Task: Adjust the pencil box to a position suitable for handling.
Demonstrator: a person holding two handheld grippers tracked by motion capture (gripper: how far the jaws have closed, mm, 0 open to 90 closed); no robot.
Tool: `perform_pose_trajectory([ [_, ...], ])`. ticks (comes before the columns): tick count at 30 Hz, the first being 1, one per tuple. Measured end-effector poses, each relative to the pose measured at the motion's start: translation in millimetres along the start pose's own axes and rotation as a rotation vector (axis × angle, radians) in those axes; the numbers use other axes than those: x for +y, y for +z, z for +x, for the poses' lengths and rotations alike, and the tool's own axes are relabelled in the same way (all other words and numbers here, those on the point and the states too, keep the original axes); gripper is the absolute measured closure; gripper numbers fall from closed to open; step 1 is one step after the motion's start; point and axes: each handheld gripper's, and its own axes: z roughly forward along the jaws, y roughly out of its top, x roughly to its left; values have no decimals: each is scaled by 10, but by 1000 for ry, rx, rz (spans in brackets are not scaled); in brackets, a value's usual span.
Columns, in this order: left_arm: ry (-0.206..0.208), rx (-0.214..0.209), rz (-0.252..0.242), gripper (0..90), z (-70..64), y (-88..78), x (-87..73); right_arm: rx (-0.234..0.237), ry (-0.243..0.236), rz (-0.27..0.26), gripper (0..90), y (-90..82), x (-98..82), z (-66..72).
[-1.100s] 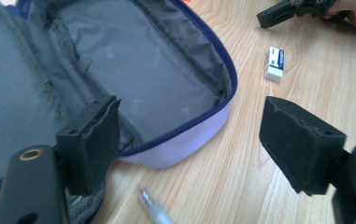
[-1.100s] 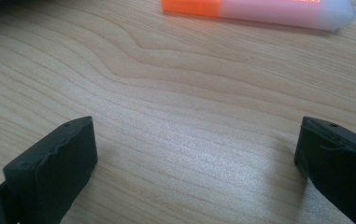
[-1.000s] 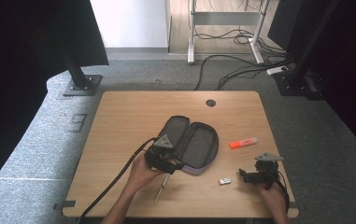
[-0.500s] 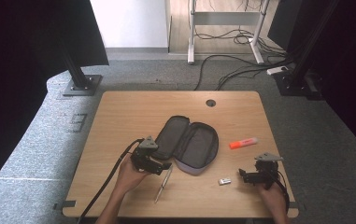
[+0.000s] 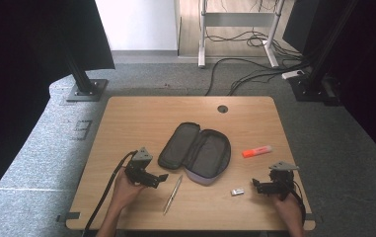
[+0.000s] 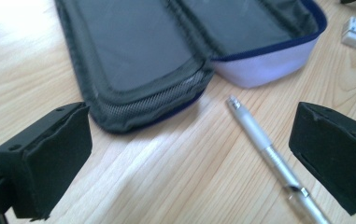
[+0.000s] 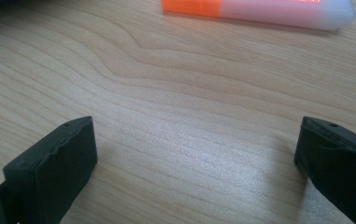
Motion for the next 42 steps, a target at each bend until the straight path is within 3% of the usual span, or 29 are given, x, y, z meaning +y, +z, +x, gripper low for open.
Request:
perform_pose_trajectory([
  [9,-25,38,1,0,101,-21,-249,0,0,0,0,0,0,0],
  [13,-26,81,37,0,143,2,-389,0,0,1,0,0,1,0],
  [18,-34,97,60,0,172,38,-489,0,0,1,0,0,1,0],
  [27,-11,140,92,0,171,112,-545,4,-5,2,0,12,13,-6],
  [42,-22,149,91,0,160,117,-542,15,7,24,0,39,80,-6],
])
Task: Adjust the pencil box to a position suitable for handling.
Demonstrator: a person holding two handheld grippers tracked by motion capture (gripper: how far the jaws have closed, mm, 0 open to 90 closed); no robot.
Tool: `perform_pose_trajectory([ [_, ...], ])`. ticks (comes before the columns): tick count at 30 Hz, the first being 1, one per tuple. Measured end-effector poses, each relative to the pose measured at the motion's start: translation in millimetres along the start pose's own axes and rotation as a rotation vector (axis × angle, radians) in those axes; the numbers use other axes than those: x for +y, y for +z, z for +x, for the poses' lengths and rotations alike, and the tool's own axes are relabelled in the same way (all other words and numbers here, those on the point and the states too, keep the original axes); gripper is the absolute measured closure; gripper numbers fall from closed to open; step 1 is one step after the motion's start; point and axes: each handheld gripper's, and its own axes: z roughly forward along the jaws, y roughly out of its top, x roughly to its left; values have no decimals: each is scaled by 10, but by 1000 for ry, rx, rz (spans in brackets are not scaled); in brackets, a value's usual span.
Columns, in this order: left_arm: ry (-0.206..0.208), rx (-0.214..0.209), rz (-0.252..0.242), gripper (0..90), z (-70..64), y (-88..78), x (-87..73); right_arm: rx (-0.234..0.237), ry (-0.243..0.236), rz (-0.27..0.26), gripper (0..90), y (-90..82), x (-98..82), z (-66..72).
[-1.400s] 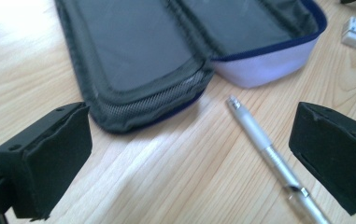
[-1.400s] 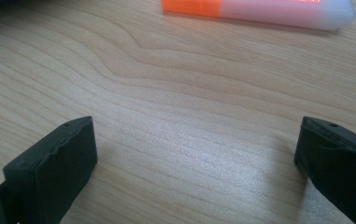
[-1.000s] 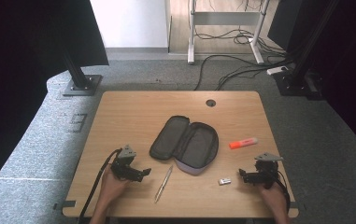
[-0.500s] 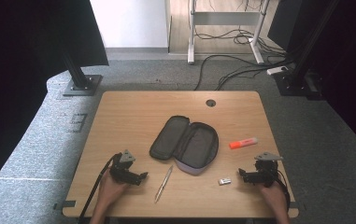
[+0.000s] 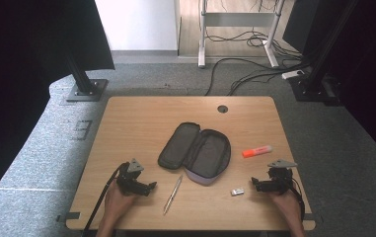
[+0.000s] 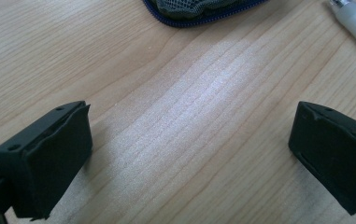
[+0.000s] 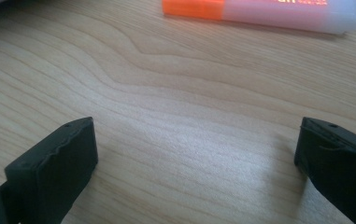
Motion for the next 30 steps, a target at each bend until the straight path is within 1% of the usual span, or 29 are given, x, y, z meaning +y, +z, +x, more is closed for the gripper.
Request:
perform_pose_trajectory([
  [4,-1,1,0,0,-1,0,0,10,3,-3,0,1,49,-12],
  [12,-3,3,-1,0,-2,0,1,11,8,-14,15,12,155,-68],
  [15,-4,3,-1,0,-2,0,1,14,-4,-21,24,34,230,-101],
  [19,-6,5,-2,0,-3,1,1,13,-3,-27,35,56,299,-150],
  [24,-8,5,-2,1,-2,1,2,15,4,-30,44,95,373,-210],
  [25,-8,5,-2,2,-2,0,2,14,12,-28,47,123,408,-241],
  [30,-8,5,-2,2,-2,0,2,13,17,-28,61,198,479,-302],
])
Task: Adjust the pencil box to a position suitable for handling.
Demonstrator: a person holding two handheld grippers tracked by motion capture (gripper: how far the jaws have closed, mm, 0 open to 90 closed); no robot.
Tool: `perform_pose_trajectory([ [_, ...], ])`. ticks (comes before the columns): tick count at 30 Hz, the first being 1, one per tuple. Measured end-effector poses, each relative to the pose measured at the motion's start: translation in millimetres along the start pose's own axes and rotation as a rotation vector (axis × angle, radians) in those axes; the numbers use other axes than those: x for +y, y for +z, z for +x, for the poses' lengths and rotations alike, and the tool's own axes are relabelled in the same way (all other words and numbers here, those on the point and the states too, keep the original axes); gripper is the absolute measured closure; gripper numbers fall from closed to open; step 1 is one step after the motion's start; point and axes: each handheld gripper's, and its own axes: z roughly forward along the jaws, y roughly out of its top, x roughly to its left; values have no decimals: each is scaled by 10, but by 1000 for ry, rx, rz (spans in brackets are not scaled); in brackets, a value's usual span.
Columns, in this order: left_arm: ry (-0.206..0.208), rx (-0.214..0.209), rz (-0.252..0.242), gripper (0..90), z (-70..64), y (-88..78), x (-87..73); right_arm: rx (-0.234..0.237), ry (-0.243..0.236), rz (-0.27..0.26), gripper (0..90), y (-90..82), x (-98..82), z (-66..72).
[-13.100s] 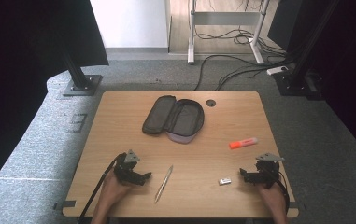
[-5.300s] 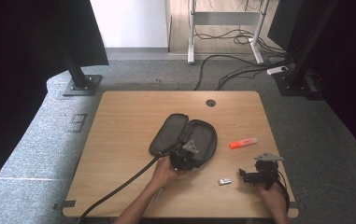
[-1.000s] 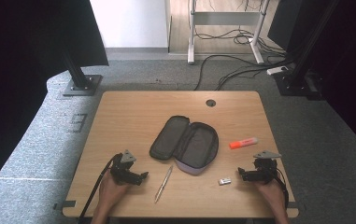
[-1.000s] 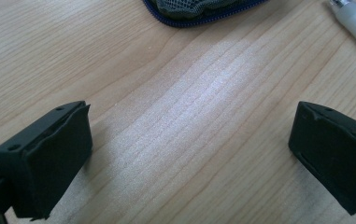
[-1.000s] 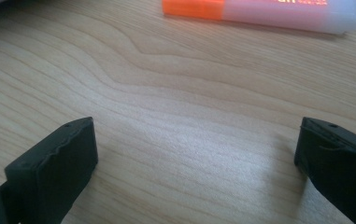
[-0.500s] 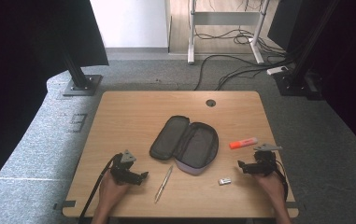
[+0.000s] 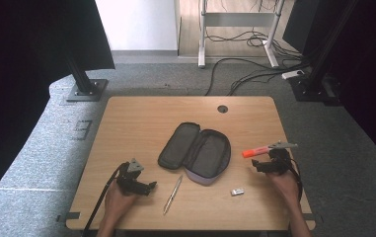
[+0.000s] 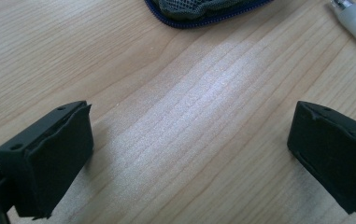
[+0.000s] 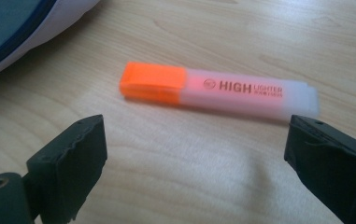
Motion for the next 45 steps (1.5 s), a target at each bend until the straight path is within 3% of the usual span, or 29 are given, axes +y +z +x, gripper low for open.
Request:
perform_pose_trajectory([
  [24,-2,1,-2,4,-1,0,0,12,21,18,68,334,224,-129],
  [45,-3,3,-2,4,-1,0,-1,-43,11,24,65,485,489,-80],
])
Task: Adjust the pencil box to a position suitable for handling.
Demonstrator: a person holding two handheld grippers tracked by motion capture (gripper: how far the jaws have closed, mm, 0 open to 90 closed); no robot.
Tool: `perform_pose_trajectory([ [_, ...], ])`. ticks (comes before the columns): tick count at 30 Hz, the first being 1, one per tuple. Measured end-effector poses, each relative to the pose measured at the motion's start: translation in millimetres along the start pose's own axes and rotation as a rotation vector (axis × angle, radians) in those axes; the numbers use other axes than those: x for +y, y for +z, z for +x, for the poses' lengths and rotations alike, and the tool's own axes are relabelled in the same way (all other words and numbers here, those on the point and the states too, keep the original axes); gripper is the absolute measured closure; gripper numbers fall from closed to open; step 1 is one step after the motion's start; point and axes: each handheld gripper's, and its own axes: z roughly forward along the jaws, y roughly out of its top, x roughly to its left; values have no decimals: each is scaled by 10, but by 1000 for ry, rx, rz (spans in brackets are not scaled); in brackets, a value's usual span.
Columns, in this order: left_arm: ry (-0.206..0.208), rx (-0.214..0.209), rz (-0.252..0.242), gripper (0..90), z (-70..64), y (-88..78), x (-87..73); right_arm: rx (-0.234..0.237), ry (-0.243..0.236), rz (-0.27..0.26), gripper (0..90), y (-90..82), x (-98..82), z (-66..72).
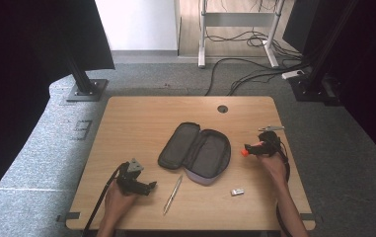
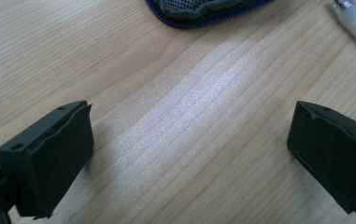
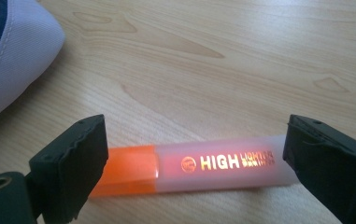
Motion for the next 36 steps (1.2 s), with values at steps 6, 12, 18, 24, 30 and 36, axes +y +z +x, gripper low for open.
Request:
perform_pose_trajectory([
  [6,0,0,0,4,0,0,0,-27,-35,24,65,77,58,69],
  [12,0,-1,1,4,1,-1,0,-46,-58,33,65,67,46,102],
  [18,0,0,0,4,0,0,0,-61,-54,40,63,-4,-44,83],
  [24,0,-2,0,5,0,0,0,-66,-45,47,64,-70,-120,43],
  [30,0,-1,0,4,0,0,0,-59,-19,62,93,-91,-184,-32],
  [36,0,-1,0,4,1,0,0,-40,3,64,213,-128,-252,-109],
])
